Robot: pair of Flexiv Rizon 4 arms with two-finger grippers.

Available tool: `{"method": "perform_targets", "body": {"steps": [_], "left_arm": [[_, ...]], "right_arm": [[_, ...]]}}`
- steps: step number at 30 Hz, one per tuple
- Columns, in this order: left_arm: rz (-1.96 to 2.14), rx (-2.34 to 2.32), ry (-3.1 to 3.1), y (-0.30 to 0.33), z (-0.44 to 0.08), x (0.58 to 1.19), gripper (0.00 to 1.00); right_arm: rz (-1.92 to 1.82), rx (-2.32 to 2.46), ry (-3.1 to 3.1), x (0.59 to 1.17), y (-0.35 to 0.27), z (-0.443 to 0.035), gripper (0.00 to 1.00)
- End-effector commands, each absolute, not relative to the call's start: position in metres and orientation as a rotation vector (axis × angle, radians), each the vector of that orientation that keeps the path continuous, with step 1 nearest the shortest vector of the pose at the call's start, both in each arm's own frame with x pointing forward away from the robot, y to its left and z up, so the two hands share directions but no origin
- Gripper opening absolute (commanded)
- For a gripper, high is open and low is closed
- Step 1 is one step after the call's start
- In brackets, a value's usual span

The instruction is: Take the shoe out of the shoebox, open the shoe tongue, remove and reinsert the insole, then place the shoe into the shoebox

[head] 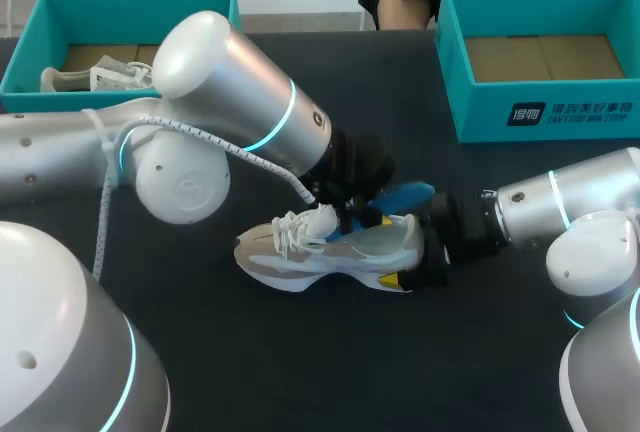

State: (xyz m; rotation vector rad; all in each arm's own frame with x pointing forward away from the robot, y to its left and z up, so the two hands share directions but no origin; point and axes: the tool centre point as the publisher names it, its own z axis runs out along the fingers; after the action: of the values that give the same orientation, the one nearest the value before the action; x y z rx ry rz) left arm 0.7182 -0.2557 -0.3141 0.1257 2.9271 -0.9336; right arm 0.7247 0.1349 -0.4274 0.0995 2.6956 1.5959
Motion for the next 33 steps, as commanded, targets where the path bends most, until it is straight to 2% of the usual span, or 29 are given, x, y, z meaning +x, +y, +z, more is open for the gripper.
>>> {"method": "perform_targets", "body": {"steps": [1, 20, 33], "left_arm": [[-0.96, 0.141, 2.959, -0.247, -0.3, 0.716, 0.0], [-1.558, 0.129, 2.893, -0.254, -0.155, 0.721, 0.0], [-1.937, 0.072, 2.653, -0.237, -0.085, 0.735, 0.0]], "right_arm": [[1.59, 0.102, 2.699, 0.726, 0.139, -0.433, 0.0], [1.59, 0.102, 2.699, 0.726, 0.139, -0.433, 0.0], [1.59, 0.102, 2.699, 0.726, 0.139, -0.433, 0.0]]}}
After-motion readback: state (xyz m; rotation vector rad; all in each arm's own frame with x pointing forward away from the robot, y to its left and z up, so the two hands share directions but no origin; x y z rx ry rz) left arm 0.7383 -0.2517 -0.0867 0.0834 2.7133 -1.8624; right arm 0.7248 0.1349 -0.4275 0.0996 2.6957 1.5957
